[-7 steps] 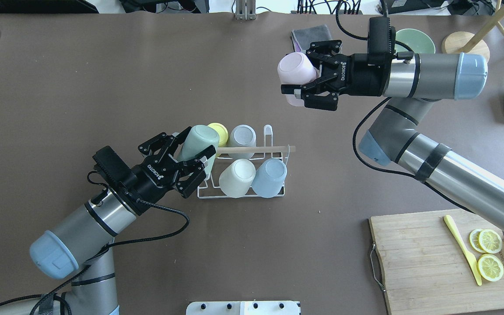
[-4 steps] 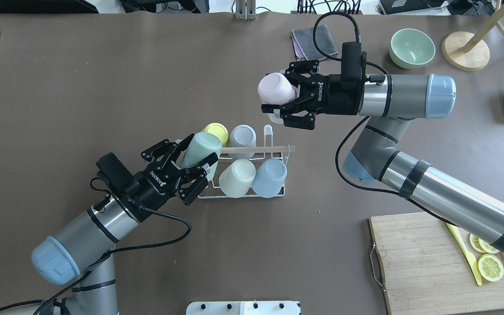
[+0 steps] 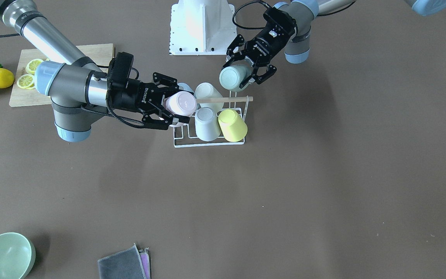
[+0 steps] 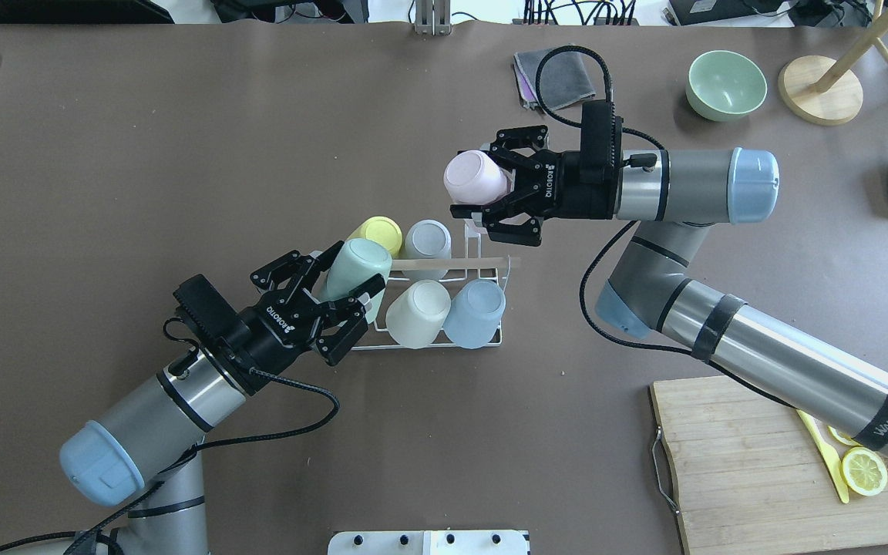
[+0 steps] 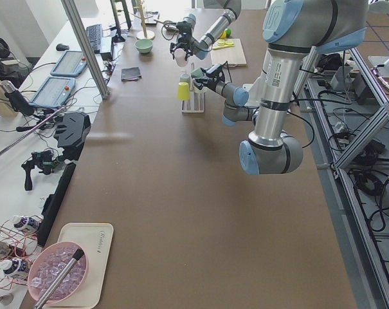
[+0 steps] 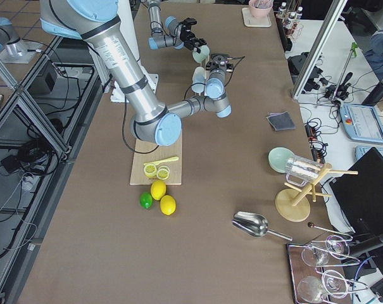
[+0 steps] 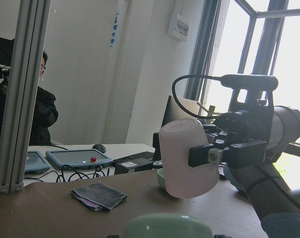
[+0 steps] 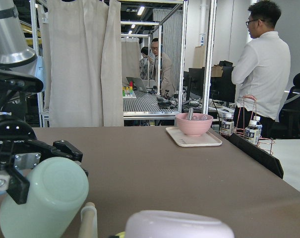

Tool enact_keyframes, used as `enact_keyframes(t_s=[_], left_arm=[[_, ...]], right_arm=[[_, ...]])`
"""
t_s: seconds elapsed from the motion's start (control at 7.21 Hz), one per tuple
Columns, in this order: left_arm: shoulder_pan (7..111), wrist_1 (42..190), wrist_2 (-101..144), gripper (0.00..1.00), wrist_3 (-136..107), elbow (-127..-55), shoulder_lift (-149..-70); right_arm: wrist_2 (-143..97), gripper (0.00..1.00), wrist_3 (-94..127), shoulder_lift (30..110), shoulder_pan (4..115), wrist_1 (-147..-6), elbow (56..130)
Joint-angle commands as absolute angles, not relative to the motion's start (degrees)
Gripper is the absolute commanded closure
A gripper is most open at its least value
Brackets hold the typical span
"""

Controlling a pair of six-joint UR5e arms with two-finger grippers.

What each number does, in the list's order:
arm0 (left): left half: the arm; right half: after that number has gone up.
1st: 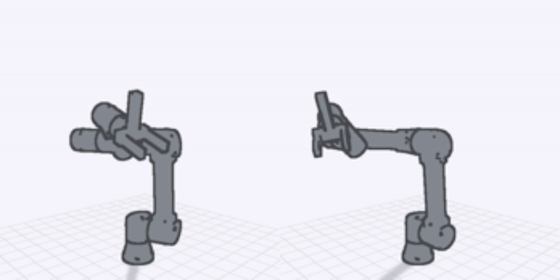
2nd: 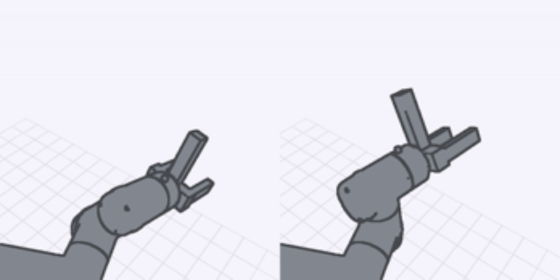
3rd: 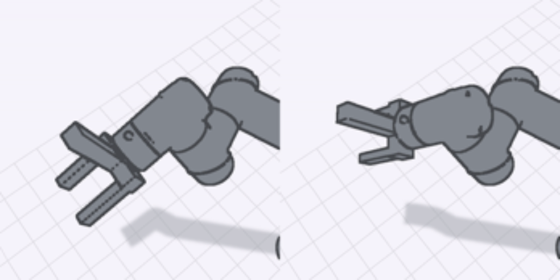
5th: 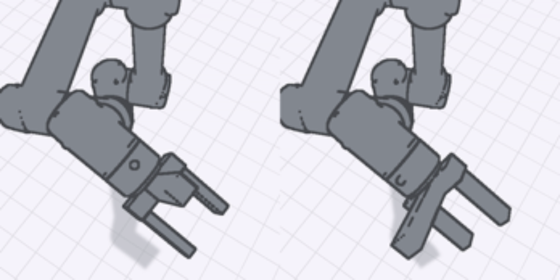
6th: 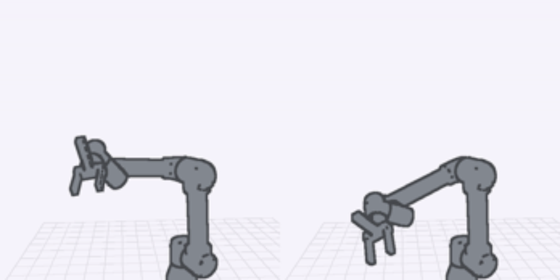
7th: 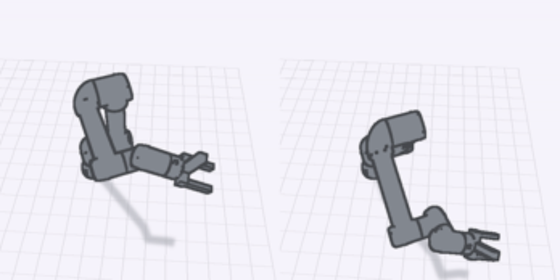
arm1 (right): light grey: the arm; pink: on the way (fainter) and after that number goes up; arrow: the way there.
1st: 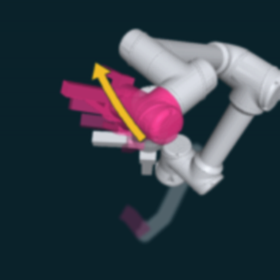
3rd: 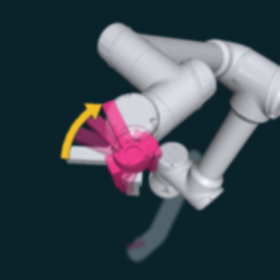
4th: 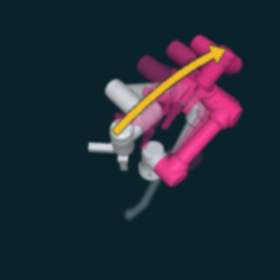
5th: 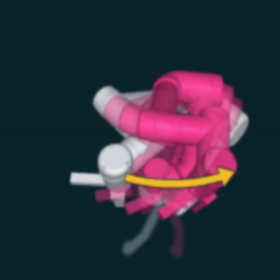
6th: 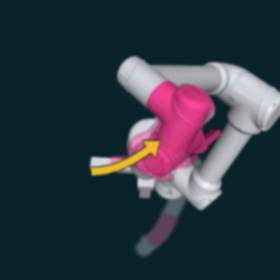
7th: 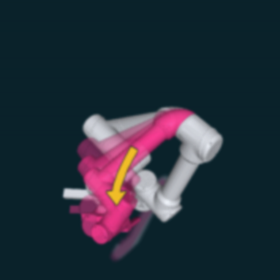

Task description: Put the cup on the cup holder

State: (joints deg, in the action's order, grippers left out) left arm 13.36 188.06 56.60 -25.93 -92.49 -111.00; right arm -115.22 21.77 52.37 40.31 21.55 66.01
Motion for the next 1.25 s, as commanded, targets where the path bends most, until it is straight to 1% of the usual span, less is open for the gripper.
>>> enact_keyframes(t_s=[0.0,0.55,0.69,0.83,1.11], left_arm=[[13.1,188.1,56.3,1.0,-25.9,-91.8,-111.0],[13.1,188.1,56.3,1.0,-25.9,-91.5,-111.0],[13.1,188.1,56.3,0.45,-25.9,-91.4,-111.0],[13.1,188.2,56.3,0.03,-25.8,-91.4,-110.9],[13.1,188.2,56.2,0.03,-25.9,-91.4,-110.8]], right_arm=[[-115.2,1.0,20.4,51.1,39.9,21.4,63.8],[-115.4,1.0,18.6,51.2,38.9,21.5,62.8],[-115.5,1.0,18.6,51.3,38.7,21.6,62.8],[-115.4,1.0,18.6,51.8,38.4,21.7,62.8],[-115.5,1.0,18.6,52.1,38.4,21.8,62.8]])
